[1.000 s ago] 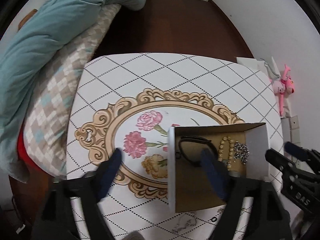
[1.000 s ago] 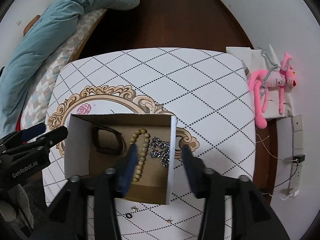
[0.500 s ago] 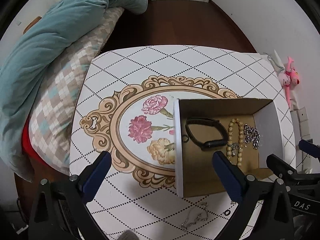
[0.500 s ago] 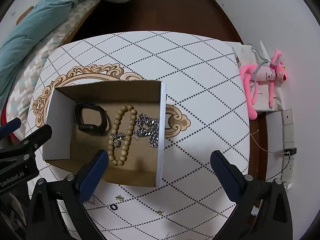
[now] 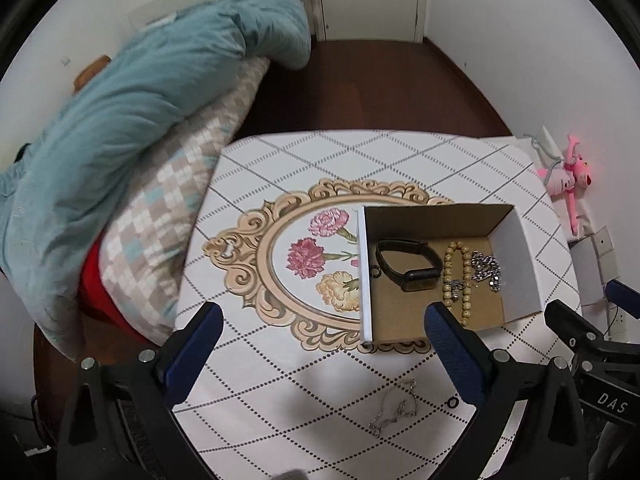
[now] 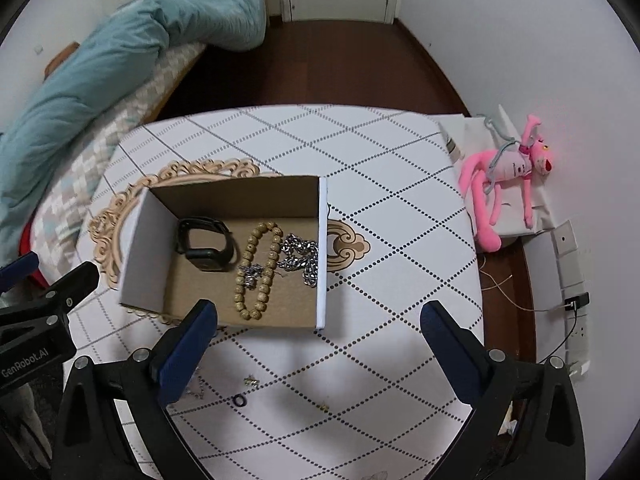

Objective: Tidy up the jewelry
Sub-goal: 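Lift both open tools out of the white box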

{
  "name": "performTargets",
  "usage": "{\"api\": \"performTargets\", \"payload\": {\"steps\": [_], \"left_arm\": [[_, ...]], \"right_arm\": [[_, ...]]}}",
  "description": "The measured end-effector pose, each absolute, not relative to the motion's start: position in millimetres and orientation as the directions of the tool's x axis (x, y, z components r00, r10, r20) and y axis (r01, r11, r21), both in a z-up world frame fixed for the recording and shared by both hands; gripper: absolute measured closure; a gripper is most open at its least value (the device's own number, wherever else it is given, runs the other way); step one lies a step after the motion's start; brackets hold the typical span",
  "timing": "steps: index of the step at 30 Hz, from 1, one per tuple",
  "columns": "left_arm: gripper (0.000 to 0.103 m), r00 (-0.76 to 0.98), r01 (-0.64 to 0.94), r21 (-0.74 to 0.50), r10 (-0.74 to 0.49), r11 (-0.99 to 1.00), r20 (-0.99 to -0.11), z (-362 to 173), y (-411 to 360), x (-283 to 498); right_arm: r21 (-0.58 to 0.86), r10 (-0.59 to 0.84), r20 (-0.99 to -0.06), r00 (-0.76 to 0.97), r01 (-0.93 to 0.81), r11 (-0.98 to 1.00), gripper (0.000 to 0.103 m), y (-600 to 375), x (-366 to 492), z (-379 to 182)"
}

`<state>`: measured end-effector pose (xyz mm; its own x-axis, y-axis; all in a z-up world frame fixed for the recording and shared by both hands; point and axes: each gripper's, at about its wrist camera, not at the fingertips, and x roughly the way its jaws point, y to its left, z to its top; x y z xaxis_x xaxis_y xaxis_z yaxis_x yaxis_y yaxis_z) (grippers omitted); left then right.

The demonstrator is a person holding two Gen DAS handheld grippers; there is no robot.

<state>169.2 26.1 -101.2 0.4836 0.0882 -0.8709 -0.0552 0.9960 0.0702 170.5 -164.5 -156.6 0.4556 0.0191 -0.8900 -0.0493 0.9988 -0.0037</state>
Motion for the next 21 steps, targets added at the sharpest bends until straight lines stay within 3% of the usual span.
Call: {"api": "performTargets", "payload": {"steps": [15,21], "left_arm": [[0.000,0.613,-0.047,-0.008,0.022,0.999,-0.790,-33.9,17.4,115.4],[0.000,0.599,-0.062,-0.009,0.030,0.998,-0.800,-45.0,17.1,110.6]], "right_arm": [[0.026,0.023,-0.766,0.643,-0.004,1.000,0.000,-172.7,99.3,-73.2],[0.070,0.043,-0.785,0.618,0.019,0.997,0.000,-183.0,89.1,-76.4]]}}
